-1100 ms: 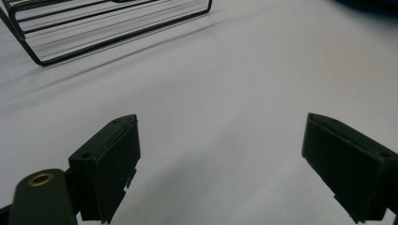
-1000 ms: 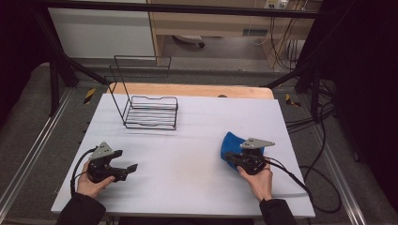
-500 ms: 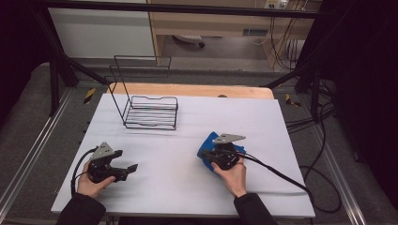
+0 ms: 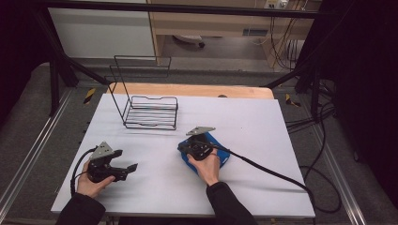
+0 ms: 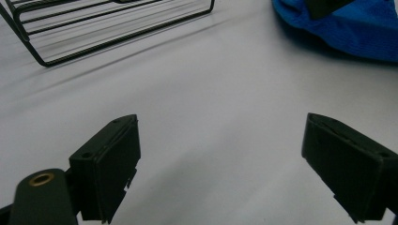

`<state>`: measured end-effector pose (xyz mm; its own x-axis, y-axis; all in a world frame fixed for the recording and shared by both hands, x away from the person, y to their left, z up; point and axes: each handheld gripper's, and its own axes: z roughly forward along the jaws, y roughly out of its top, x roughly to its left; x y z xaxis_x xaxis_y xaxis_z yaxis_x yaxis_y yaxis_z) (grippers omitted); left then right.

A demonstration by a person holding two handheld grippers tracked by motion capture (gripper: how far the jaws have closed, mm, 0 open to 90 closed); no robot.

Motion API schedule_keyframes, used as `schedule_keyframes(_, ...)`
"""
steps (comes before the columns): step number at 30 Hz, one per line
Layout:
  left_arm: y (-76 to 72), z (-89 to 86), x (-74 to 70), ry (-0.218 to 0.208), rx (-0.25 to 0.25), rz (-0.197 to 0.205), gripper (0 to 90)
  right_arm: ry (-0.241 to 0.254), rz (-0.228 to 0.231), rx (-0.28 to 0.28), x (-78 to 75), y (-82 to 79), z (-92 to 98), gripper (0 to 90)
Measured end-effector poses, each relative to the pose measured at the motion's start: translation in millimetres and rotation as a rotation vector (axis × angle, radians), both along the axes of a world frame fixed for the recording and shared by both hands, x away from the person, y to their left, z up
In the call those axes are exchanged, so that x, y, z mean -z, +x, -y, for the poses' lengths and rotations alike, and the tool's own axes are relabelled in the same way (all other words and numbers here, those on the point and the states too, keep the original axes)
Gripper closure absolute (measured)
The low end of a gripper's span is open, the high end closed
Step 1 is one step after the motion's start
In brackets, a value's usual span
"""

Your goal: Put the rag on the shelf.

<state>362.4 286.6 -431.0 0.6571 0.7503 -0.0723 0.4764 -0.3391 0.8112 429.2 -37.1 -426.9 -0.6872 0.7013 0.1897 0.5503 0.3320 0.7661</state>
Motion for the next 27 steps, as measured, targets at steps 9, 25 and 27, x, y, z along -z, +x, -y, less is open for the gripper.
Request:
schedule_keyframes(9, -0.1, -1.0, -0.1, -0.003, -0.001, 0.001, 12.0, -0.036, 0.015, -0.008, 18.1, 4.8, -12.9, 69.4)
schedule_keyframes(25, 0.2, 0.6, 0.8, 0.003, -0.001, -0.005, 12.0, -0.067, 0.034, -0.123, -11.0, -54.2, 48.3, 43.5)
schedule_keyframes(27, 0.2, 0.9, 1.1, 0.005, -0.002, -0.005, 12.0, -0.07, 0.031, -0.128, -9.4, -58.6, 51.8, 46.5)
